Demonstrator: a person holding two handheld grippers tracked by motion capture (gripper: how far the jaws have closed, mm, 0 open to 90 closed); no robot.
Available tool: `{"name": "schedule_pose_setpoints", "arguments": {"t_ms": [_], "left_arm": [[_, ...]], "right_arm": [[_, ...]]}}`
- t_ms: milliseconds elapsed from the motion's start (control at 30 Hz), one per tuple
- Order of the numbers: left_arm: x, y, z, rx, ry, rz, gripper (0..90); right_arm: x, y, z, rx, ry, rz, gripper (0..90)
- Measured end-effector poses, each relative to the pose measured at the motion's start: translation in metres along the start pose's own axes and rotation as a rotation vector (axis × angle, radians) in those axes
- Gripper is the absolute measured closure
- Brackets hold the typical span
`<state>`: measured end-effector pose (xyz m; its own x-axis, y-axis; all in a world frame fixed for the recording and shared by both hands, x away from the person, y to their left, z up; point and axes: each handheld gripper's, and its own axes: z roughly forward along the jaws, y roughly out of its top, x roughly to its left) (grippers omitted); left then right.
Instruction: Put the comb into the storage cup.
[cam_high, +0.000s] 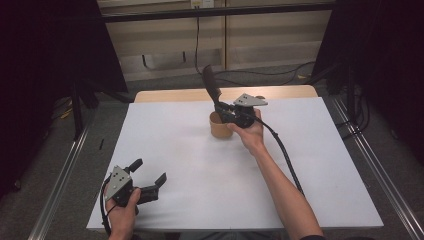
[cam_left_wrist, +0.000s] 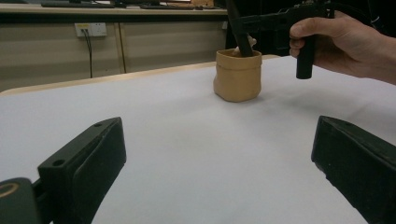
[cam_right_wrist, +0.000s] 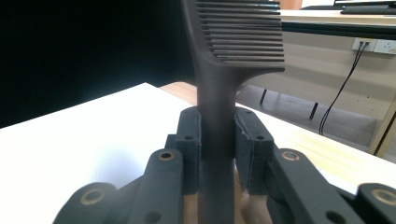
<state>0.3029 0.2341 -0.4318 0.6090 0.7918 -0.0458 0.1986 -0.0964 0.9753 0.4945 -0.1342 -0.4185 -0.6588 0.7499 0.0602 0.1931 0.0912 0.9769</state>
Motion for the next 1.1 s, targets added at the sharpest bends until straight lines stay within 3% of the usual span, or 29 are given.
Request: {"name": "schedule_pose_setpoints", "arguments": {"t_ms": [700,1100], "left_arm": [[-0.001,0.0,0.001,0.007,-0.004,0.006,3.2],[-0.002,0.0,0.002,0.006,-0.003,0.0,3.2]], "right_arm": [[0.005,-0.014,-0.007,0.059,-0.003,-0.023,72.8],[0.005,-0.02,-0.008,0.085,-0.016,-0.009,72.4]]}}
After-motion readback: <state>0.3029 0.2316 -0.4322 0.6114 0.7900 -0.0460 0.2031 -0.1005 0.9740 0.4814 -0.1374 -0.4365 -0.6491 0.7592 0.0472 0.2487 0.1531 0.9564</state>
